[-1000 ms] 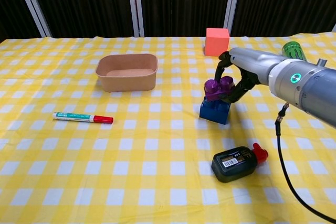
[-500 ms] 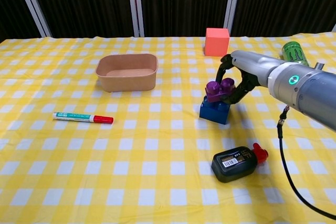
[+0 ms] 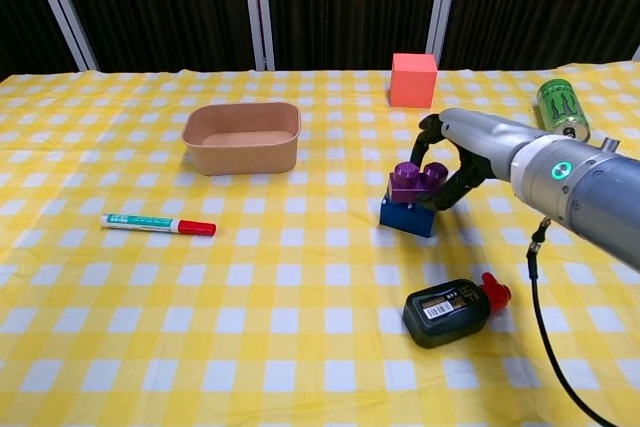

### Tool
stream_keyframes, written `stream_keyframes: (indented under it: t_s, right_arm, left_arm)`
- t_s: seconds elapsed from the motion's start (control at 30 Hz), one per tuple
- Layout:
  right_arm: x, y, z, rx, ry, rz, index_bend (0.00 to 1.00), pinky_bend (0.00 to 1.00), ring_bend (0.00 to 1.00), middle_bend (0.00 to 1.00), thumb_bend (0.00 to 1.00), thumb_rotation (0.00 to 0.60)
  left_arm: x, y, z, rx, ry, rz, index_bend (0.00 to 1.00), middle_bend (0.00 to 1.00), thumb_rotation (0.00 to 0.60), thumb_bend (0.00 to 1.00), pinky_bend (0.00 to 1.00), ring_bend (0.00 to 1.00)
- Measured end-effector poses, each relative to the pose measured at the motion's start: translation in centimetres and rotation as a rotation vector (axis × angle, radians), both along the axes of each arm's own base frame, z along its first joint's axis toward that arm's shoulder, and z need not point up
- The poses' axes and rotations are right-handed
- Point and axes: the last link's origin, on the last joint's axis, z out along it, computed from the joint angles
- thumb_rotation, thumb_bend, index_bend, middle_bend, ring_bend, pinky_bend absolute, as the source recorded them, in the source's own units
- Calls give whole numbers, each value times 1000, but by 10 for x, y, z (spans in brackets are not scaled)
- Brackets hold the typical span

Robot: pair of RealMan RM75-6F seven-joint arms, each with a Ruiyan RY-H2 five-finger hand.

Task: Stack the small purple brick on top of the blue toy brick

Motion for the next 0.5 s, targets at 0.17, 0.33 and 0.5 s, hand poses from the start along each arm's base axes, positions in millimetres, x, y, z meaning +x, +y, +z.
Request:
stream_keyframes:
  t_s: [0.17, 0.33, 0.5]
  right_arm:
    - [-1, -1, -5, 4, -2, -4, 590, 0, 0, 1, 508, 600]
    - [-2, -3, -3, -6, 8, -2, 590, 0, 0, 1, 509, 600]
    - [-8, -4, 8, -28, 19, -4, 596, 0, 0, 1, 510, 600]
  left_arm:
    - [-1, 0, 1, 3, -1, 2, 259, 88, 600, 210, 47, 0]
    - [-2, 0, 2, 8, 0, 6, 260, 88, 600, 210, 47, 0]
    - [-1, 0, 1, 4, 6, 5, 260, 88, 600, 210, 47, 0]
